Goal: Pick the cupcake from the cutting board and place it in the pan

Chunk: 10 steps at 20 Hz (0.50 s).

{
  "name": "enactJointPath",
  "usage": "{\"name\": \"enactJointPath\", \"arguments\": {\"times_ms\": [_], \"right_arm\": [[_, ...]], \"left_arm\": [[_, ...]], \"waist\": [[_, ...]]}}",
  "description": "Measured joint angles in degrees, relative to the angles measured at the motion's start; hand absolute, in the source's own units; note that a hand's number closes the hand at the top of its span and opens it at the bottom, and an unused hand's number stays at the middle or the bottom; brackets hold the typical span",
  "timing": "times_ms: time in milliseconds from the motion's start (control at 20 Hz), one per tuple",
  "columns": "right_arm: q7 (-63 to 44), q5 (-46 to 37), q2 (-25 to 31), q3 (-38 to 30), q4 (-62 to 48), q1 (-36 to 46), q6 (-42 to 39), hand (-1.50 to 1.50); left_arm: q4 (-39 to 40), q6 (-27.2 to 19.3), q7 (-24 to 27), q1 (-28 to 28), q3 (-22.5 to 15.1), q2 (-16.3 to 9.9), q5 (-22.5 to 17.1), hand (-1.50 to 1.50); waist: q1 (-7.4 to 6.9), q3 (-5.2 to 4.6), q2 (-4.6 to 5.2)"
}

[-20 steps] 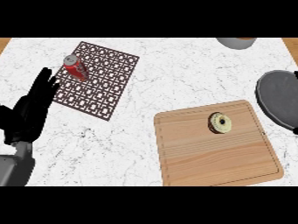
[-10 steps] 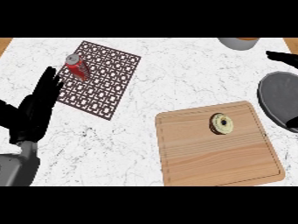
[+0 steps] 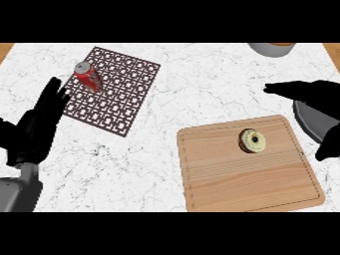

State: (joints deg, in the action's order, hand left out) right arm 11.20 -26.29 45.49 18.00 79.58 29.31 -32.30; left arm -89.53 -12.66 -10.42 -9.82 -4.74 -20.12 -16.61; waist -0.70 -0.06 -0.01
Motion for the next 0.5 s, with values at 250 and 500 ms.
{"name": "enactJointPath", "arguments": {"times_ms": [250,500], "right_arm": [[-2.85,-4.03,-1.52,1.40,3.49,-0.25,-4.38,-1.50],[-6.16,-9.58,-0.96,3.01,10.50,-2.66,-5.24,-1.50]], "left_arm": [[-0.35,-0.02,-0.11,0.49,0.44,1.42,1.20,0.00],[-1.62,0.64,-0.74,1.36,1.39,1.58,1.25,0.00]], "waist": [[0.41,0.03,-0.03],[0.70,0.04,-0.11]]}}
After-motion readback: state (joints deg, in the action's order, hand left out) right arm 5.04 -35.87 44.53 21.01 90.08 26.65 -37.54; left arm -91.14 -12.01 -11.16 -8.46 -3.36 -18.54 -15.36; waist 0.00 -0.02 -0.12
